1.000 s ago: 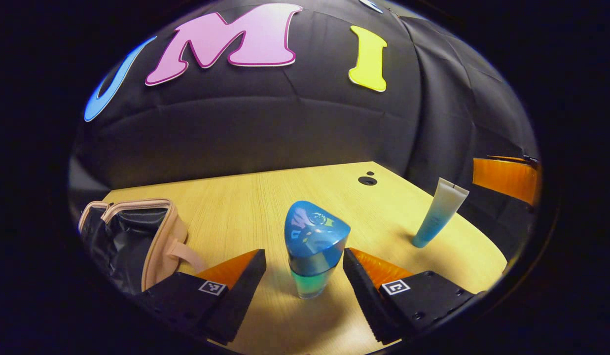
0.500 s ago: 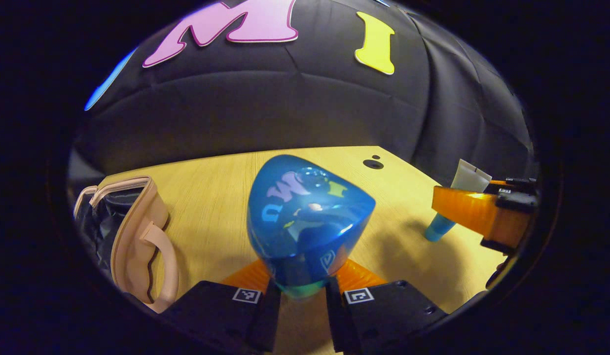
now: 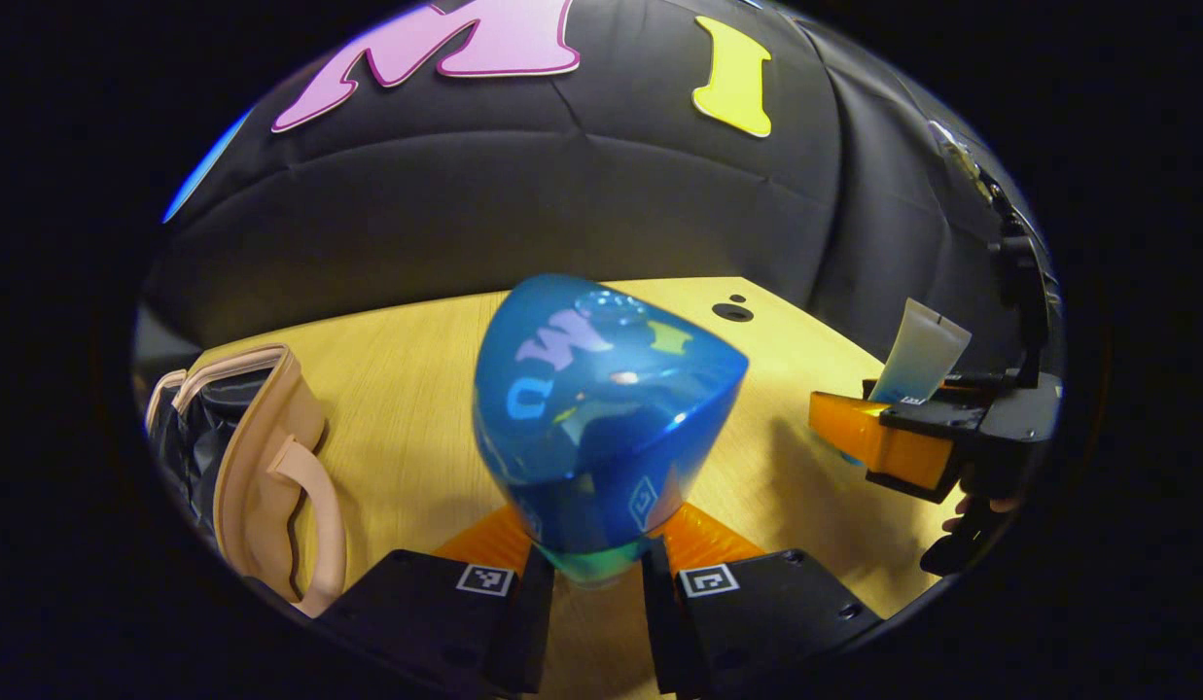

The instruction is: First open the suitcase, pack the skin care products into it, and then close the suitcase.

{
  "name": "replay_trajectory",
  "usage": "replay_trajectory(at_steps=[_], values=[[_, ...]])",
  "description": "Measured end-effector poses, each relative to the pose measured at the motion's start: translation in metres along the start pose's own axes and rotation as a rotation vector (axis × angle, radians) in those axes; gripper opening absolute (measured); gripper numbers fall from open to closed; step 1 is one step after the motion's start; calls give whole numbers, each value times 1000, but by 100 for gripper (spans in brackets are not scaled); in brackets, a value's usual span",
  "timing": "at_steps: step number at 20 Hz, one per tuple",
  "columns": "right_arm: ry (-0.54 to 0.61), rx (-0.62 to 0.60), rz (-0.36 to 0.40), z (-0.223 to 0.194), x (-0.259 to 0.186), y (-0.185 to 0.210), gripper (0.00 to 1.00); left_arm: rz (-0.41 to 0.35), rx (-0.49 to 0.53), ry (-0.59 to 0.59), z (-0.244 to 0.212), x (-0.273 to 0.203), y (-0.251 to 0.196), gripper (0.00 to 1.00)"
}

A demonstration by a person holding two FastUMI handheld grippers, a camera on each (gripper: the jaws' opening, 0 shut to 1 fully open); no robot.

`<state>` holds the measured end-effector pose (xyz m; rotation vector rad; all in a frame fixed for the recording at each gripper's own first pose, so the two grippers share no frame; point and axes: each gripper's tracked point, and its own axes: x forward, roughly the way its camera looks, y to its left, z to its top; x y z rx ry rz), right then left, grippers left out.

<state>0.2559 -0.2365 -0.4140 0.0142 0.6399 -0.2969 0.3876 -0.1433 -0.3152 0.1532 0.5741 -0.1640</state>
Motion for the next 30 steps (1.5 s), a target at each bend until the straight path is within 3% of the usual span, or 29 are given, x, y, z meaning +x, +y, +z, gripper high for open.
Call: replay_trajectory(at_steps=[2, 3, 4, 15, 16, 18, 19, 21, 22, 23, 26, 27, 30], values=[[14, 3, 17, -4, 4, 2, 45, 1, 1, -2, 1, -1, 0, 48], [8, 1, 29, -2, 3, 3, 45, -1, 2, -2, 1, 0, 0, 48], [9, -6, 36, -3, 1, 3, 39, -5, 4, -4, 1, 0, 0, 47], [-30, -117, 85, 19, -39, 27, 37, -46, -44, -85, 12, -12, 4, 43], [-30, -119, 96, 19, -44, 30, 33, -45, -47, -90, 14, -15, 5, 43], [-35, -127, 114, 25, -56, 37, 37, -41, -39, -114, 24, -29, 10, 43], [-45, -137, 124, 31, -63, 41, 37, -38, -41, -132, 32, -37, 12, 39], [-59, -143, 155, 41, -79, 52, 37, -29, -46, -152, 45, -60, 20, 42], [-62, -147, 169, 46, -89, 57, 33, -21, -48, -168, 54, -74, 27, 42], [-69, -152, 186, 51, -97, 66, 37, -10, -47, -179, 60, -88, 37, 42], [-94, -163, 251, 65, -126, 94, 37, 68, -63, -138, 62, -131, 82, 42], [-105, -161, 274, 70, -136, 104, 33, 102, -89, -138, 65, -145, 101, 42], [-122, -151, 352, 81, -165, 137, 41, 211, -165, -142, 66, -181, 167, 39]])
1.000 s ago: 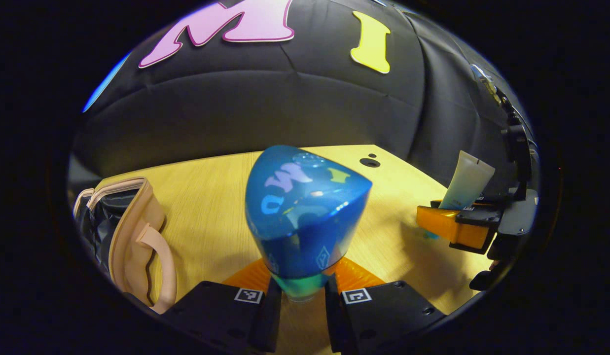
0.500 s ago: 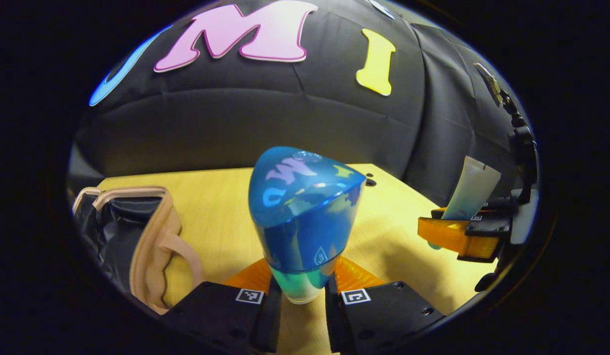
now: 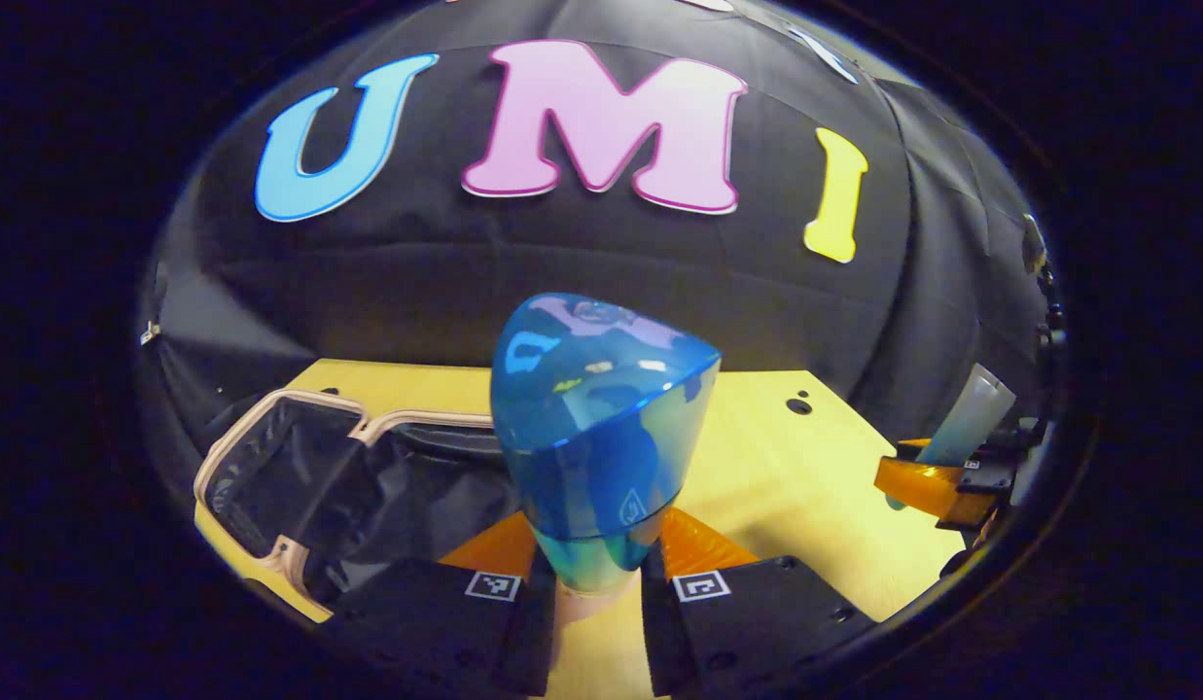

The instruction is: First open the suitcase, pack the skin care products into it, and then close the suitcase.

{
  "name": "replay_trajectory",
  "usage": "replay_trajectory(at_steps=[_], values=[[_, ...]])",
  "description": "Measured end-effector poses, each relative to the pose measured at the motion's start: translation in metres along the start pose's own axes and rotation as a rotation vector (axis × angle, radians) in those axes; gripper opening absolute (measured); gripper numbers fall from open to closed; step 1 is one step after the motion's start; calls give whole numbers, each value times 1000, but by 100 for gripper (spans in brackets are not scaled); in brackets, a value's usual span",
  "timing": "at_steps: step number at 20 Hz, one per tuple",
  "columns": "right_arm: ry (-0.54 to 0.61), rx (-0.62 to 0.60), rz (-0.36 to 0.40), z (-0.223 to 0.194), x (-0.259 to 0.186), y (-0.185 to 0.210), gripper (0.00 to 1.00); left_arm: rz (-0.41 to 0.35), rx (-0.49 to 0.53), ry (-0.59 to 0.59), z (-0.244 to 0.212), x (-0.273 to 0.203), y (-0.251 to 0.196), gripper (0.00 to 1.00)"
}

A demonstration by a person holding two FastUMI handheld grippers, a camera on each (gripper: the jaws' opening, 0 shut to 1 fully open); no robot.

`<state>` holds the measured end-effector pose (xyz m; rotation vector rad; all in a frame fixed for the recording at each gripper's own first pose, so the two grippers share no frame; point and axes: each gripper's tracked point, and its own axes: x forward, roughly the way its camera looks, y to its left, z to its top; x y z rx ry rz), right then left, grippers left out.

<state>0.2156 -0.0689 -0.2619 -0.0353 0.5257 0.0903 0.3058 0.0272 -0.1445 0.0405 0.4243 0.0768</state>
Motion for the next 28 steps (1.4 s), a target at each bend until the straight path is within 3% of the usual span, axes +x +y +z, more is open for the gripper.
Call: replay_trajectory(at_steps=[1, 2, 3, 6, 8, 9, 14, 18, 19, 21, 22, 23, 24, 25, 28], values=[[-11, -4, 22, 7, -3, 11, 33, 35, 0, 8, 0, -1, 26, 42], [-19, -11, 45, 10, -7, 21, 37, 66, 12, 31, -3, -1, 50, 46], [-26, -16, 67, 14, -11, 33, 37, 89, 29, 59, -9, -1, 72, 42], [-35, -12, 130, 20, -20, 65, 37, 68, 52, 209, -47, 10, 112, 46], [-47, -25, 161, 26, -25, 81, 37, 59, 29, 320, -75, 17, 133, 42], [-51, -31, 175, 28, -27, 88, 37, 49, 31, 379, -88, 20, 139, 46], [-69, 2, 231, 40, -38, 116, 37, 39, 111, 621, -125, 43, 160, 43], [-84, 9, 255, 50, -39, 129, 37, 69, 127, 666, -131, 62, 162, 39], [-85, 7, 256, 52, -37, 132, 37, 72, 123, 677, -133, 64, 161, 46], [-82, 9, 253, 55, -30, 136, 37, 66, 123, 658, -128, 67, 160, 39], [-80, 19, 252, 58, -27, 141, 37, 64, 120, 675, -131, 67, 162, 46], [-74, 28, 253, 60, -22, 145, 37, 62, 122, 695, -133, 64, 163, 43], [-67, 35, 252, 61, -17, 150, 37, 72, 130, 688, -132, 66, 167, 50], [-60, 38, 252, 63, -11, 156, 37, 75, 126, 674, -128, 63, 170, 48], [-35, -1, 262, 60, -1, 175, 37, 86, 87, 504, -85, 40, 170, 73]])
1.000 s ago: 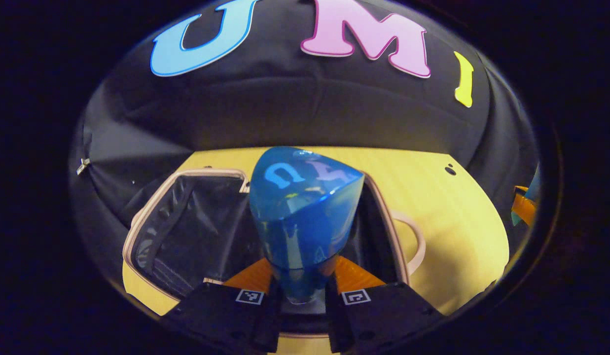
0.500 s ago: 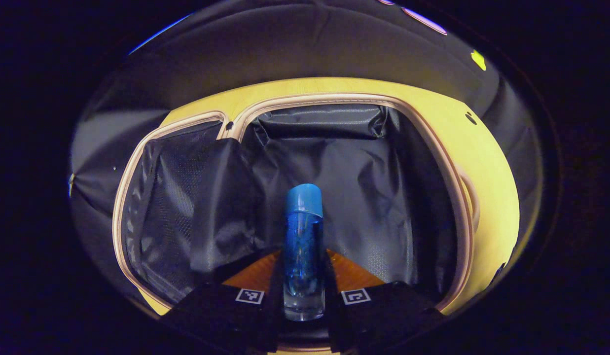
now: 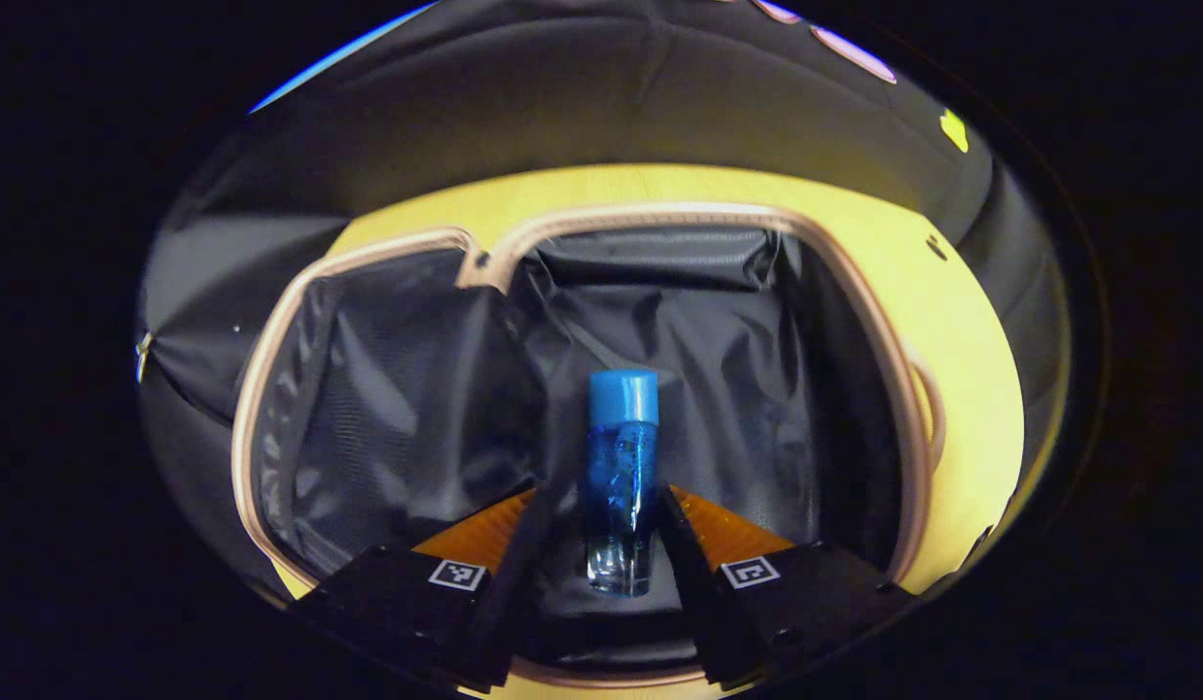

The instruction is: First open the suitcase, pack the skin care products into it, and then close the suitcase.

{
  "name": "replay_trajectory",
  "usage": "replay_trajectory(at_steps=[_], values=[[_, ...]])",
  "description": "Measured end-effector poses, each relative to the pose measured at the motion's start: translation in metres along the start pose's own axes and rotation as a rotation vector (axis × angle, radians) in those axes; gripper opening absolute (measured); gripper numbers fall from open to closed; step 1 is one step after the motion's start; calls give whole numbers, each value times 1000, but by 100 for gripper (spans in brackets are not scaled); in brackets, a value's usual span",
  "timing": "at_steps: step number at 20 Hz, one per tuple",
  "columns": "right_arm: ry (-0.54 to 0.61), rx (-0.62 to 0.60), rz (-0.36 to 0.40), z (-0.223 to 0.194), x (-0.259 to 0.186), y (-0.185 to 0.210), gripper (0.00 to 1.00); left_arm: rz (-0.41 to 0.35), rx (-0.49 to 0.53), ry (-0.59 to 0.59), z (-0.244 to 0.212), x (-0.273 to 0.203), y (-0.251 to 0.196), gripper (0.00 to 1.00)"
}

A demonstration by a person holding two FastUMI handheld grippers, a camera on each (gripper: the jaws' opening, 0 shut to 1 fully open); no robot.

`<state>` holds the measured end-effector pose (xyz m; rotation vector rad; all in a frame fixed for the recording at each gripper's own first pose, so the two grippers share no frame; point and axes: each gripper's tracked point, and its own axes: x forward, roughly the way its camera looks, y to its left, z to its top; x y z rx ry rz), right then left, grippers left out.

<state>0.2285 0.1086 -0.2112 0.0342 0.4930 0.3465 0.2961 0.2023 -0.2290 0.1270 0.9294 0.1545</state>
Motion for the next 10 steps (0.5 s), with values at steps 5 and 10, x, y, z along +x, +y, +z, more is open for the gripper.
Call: replay_trajectory(at_steps=[5, 10], values=[[122, 21, 38, -34, 37, 35, 37, 57, -91, -330, 27, -119, 38, 94], [325, 51, 48, -91, 89, 79, 37, -9, -268, -466, -11, -202, 47, 90]])
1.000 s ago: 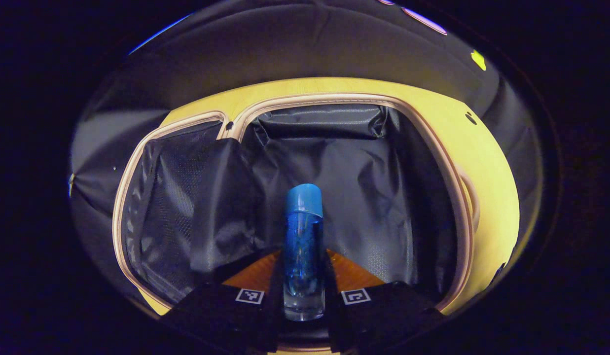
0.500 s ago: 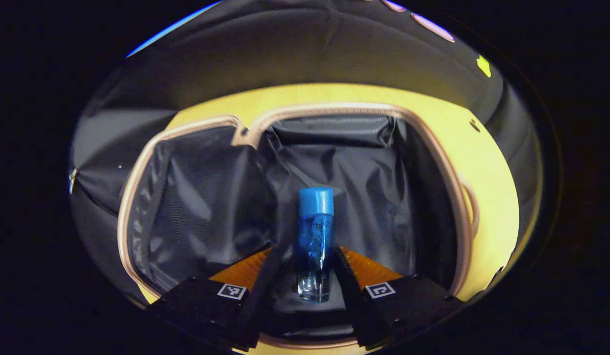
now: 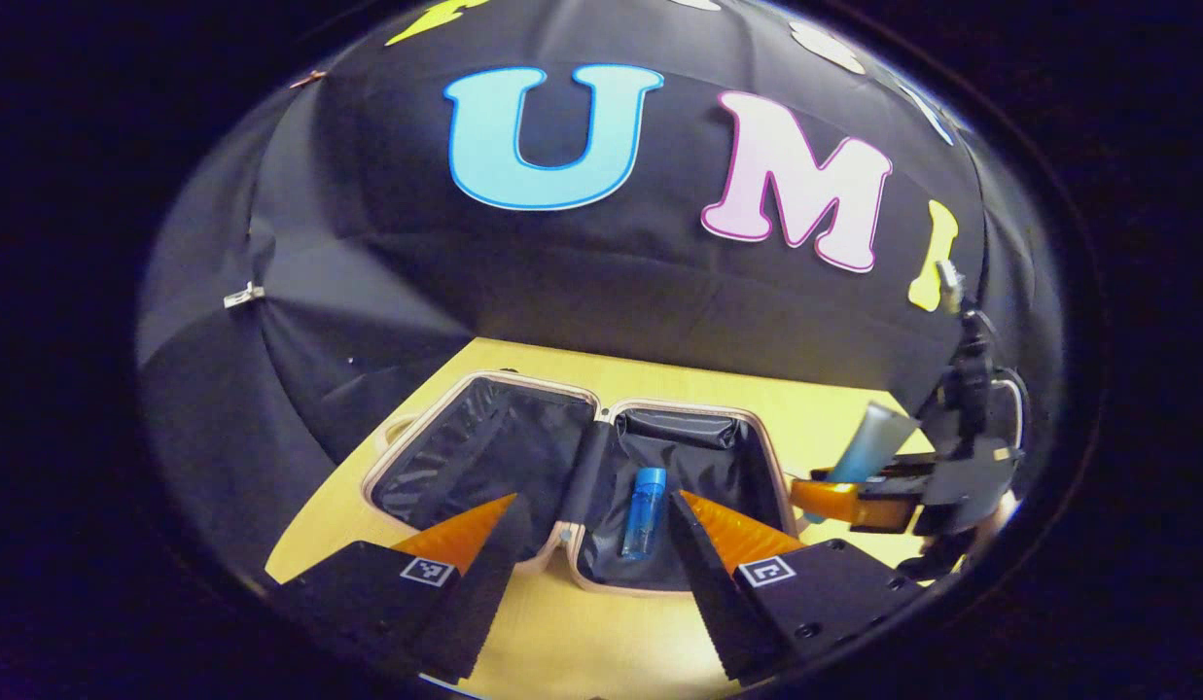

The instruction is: First open the suitcase, pack the skin care products into it, and then close the suitcase.

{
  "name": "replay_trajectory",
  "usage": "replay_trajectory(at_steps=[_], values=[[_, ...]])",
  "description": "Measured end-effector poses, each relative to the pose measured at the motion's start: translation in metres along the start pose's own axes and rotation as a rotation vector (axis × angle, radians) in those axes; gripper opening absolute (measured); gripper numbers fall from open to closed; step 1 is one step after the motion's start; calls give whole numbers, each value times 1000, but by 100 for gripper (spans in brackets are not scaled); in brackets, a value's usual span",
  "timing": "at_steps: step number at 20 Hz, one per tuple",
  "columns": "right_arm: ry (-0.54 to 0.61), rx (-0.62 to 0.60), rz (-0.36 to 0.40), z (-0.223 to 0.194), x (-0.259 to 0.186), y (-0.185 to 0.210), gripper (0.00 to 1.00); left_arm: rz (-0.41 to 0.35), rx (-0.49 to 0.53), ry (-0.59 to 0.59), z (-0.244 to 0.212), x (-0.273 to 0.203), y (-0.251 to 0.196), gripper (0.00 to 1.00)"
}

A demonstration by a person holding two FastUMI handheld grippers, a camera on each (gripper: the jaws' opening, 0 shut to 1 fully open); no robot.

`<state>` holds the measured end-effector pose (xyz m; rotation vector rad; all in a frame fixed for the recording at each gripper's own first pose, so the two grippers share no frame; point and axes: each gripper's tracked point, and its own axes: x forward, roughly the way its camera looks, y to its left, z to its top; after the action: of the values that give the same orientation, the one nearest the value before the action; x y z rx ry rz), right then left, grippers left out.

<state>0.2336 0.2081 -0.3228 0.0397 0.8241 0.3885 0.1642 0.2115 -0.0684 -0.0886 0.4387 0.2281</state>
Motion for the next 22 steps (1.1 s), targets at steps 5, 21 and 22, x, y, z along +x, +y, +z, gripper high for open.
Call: replay_trajectory(at_steps=[5, 21, 22], values=[[187, 129, -63, -36, 72, 30, 38, -38, -85, 54, -43, -27, 19, 90], [292, 231, -225, -43, 86, 27, 99, 165, -157, 10, -22, -29, 153, 94], [239, 241, -168, -32, 78, 37, 94, 196, -158, -5, -15, -21, 171, 95]])
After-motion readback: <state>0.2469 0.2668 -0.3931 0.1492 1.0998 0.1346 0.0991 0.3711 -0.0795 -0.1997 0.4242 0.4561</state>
